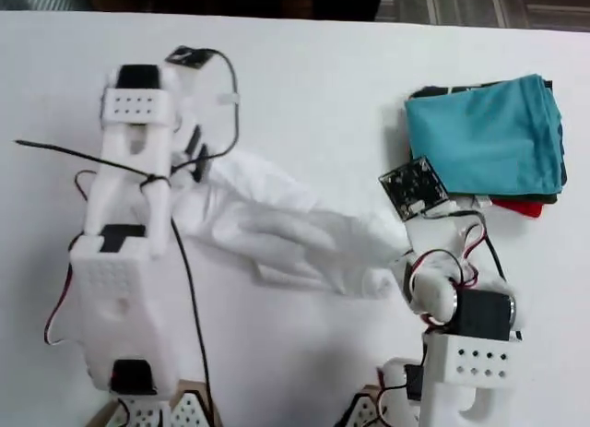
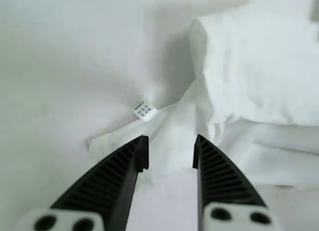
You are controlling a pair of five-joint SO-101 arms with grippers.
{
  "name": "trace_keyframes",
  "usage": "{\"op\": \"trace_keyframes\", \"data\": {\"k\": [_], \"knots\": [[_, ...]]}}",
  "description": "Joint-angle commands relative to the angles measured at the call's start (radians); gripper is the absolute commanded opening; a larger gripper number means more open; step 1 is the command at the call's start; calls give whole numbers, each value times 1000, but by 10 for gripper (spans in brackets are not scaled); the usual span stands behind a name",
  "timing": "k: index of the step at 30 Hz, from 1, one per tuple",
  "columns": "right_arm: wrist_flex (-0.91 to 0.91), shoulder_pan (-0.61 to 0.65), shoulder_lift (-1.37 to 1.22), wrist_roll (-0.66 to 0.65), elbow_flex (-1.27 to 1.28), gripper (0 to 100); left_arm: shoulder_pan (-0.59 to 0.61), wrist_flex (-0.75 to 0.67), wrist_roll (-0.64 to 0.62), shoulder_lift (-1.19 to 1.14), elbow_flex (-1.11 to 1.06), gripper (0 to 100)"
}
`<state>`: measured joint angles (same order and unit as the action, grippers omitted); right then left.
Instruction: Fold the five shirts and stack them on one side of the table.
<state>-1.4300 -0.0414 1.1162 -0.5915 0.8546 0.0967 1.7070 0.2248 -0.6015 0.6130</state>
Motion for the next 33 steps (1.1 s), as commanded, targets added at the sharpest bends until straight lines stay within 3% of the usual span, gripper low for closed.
{"op": "trace_keyframes", "data": {"k": [1, 7, 20, 31, 33], "knots": [[13, -7, 22, -3, -3, 21, -49, 8, -48, 9, 36, 173], [13, -7, 22, -3, 0, 21, -115, 8, -95, 8, 31, 173], [13, -7, 27, -3, 2, 21, -112, -94, -137, -104, 71, 173], [13, -7, 27, -3, 2, 21, -118, 8, -137, -284, 323, 164], [13, -7, 28, -3, 2, 21, -114, 37, -135, -299, 363, 87]]}}
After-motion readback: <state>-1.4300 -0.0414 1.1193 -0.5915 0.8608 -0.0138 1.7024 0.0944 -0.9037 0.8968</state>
